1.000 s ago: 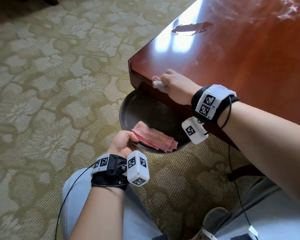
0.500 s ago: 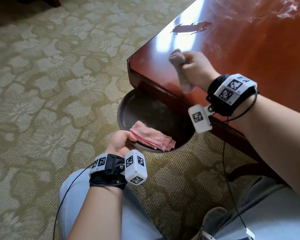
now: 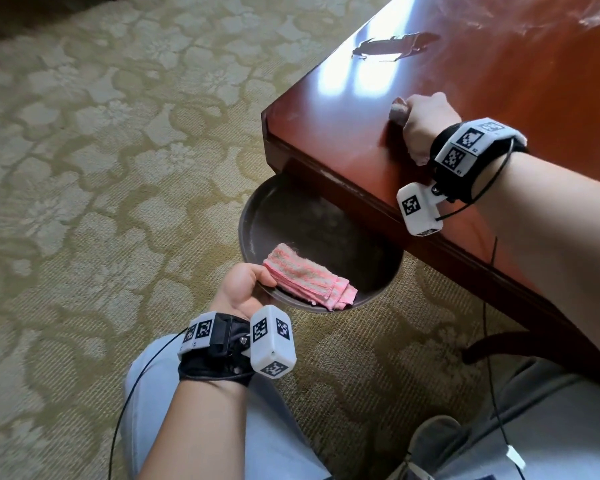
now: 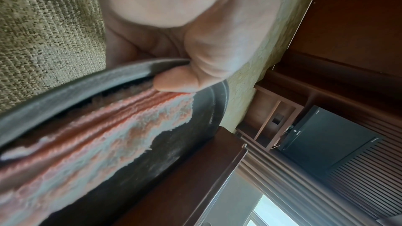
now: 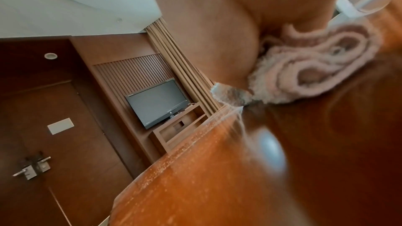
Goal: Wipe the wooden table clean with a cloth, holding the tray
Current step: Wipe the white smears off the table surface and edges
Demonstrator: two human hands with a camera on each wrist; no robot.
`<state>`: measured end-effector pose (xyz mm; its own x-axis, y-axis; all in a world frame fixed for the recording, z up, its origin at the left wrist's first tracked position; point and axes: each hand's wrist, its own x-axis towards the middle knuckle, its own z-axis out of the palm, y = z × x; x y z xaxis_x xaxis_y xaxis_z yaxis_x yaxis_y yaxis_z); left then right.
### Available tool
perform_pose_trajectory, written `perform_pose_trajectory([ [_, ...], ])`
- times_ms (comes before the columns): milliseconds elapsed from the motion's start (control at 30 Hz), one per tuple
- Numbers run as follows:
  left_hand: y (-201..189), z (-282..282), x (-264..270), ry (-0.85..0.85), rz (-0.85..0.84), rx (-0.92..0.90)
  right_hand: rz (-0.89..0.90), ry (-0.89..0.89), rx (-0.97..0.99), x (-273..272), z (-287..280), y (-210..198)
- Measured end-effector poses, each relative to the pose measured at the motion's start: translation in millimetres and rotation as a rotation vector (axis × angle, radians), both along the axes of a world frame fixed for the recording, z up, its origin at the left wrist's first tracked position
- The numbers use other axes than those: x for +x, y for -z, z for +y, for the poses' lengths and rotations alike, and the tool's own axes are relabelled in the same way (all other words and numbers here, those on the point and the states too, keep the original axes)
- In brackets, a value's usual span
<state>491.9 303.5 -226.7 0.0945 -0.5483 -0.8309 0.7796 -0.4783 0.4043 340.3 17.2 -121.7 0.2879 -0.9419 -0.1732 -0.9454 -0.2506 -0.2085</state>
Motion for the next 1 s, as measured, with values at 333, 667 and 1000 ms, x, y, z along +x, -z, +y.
perform_pose_trajectory([
  [333, -0.2, -2.7, 4.8, -0.035, 0.073, -0.016, -0.184, -0.279, 0.095, 56.9, -3.9, 6.3],
  [667, 0.6, -3.0, 4.2, -0.067, 0.059, -0.009, -0.2, -0.576, 0.053, 107.0, 13.2, 16.1],
  [1000, -8.8, -5.5, -9.7, 0.015, 0.003, -0.014, -0.265, -0.921, -0.079, 55.3, 62.4, 28.6],
])
